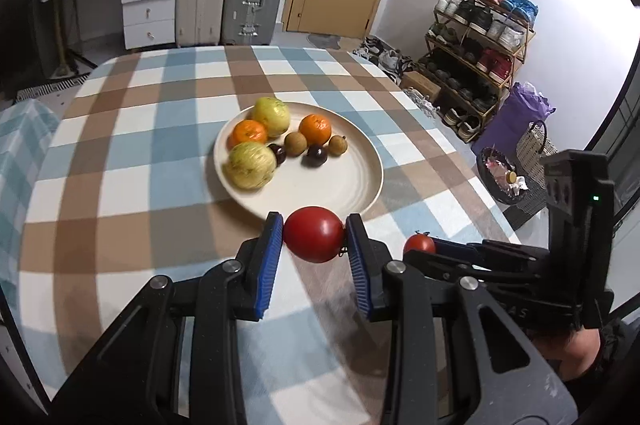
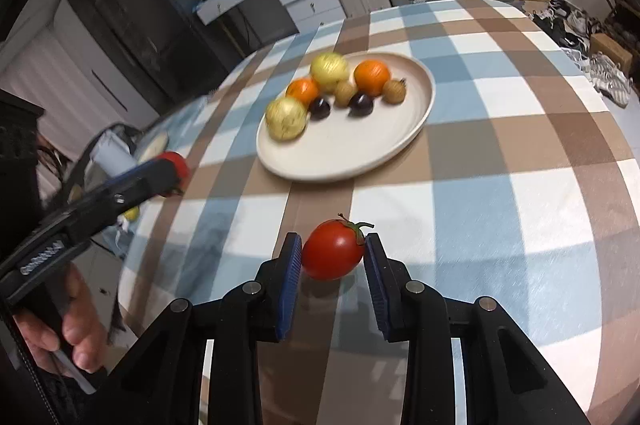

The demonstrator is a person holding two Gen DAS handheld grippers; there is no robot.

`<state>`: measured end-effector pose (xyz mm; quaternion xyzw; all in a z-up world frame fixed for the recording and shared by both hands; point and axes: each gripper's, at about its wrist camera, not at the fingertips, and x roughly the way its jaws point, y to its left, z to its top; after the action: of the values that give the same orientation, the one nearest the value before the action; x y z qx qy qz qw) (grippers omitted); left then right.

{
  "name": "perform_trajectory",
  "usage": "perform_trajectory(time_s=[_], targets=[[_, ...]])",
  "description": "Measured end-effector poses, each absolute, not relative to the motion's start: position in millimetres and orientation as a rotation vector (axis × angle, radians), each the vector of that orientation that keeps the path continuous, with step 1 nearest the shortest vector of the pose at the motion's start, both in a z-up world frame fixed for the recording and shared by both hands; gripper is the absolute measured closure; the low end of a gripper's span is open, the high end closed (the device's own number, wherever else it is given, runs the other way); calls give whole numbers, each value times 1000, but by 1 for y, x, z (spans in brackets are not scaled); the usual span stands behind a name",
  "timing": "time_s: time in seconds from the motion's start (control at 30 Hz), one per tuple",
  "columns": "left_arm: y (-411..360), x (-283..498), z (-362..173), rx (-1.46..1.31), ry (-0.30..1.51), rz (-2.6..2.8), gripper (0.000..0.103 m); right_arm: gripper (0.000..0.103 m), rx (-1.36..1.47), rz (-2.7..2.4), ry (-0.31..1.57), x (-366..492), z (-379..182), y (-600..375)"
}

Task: Organize fruits
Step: 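Carry the tomato to the plate while the right gripper grasps the other tomato, then lower both tomatoes onto the plate and open both grippers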

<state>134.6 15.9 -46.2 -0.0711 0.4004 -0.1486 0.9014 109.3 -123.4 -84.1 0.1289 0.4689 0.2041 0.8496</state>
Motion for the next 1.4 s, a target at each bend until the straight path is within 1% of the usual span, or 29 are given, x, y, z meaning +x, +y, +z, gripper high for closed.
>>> perform_trajectory(time_s=[0.3,0.53,0.67,0.93,1.4], targets=[[-11,203,-64,-117,870,-330,74,70,348,456,928,154,-72,-142],[-26,251,-87,-87,895,-324,74,70,505,482,931,212,-83,-155],[-33,267,-100,-55,899,-327,74,70,521,495,944,237,-90,-152],[-33,285,-119,-35,913,-325,74,70,497,483,984,259,-109,-141],[-30,280,-119,-28,896,-323,73,70,471,458,983,257,-114,-135]])
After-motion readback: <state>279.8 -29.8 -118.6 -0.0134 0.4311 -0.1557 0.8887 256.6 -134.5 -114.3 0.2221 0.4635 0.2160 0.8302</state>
